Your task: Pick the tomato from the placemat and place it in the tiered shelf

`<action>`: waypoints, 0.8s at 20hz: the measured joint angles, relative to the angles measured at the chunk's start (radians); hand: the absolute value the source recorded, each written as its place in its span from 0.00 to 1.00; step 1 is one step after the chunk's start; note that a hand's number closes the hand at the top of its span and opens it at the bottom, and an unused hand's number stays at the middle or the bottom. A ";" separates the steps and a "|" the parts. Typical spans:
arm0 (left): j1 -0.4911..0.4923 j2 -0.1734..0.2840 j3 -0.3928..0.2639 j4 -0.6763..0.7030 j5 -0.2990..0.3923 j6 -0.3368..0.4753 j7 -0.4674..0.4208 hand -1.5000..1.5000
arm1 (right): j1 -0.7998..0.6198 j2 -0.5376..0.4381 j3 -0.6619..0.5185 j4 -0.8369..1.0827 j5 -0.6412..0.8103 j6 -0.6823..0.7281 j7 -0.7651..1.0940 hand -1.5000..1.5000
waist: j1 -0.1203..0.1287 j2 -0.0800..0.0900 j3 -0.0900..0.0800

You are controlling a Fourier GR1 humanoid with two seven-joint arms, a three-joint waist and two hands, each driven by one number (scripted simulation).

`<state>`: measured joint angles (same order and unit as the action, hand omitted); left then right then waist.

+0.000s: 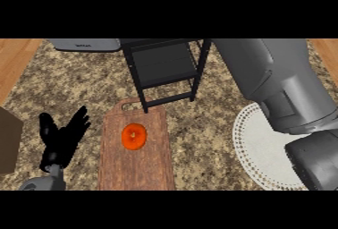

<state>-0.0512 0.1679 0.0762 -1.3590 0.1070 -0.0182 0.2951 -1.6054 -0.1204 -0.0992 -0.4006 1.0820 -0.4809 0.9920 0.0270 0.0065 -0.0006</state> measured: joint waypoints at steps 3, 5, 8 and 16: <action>-0.009 -0.008 -0.003 0.010 -0.005 0.006 -0.003 0.50 | -0.003 -0.002 -0.028 -0.033 -0.011 -0.058 -0.001 0.00 | -0.002 0.001 0.000; -0.014 -0.006 -0.002 0.007 -0.003 0.005 0.006 0.50 | 0.005 -0.007 -0.052 -0.054 -0.025 -0.107 -0.017 0.00 | 0.000 0.002 0.000; -0.022 -0.002 0.005 0.018 0.000 0.001 0.004 0.50 | 0.016 -0.003 -0.083 -0.095 -0.045 -0.175 -0.034 0.00 | -0.003 0.001 0.000; -0.004 -0.004 0.008 0.019 -0.003 0.001 -0.008 0.50 | 0.044 -0.017 -0.127 -0.196 -0.011 -0.317 -0.021 0.00 | -0.016 -0.006 0.000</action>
<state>-0.0554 0.1638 0.0847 -1.3404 0.1045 -0.0173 0.2870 -1.5610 -0.1375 -0.2259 -0.5971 1.0713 -0.7976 0.9714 0.0112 0.0004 -0.0006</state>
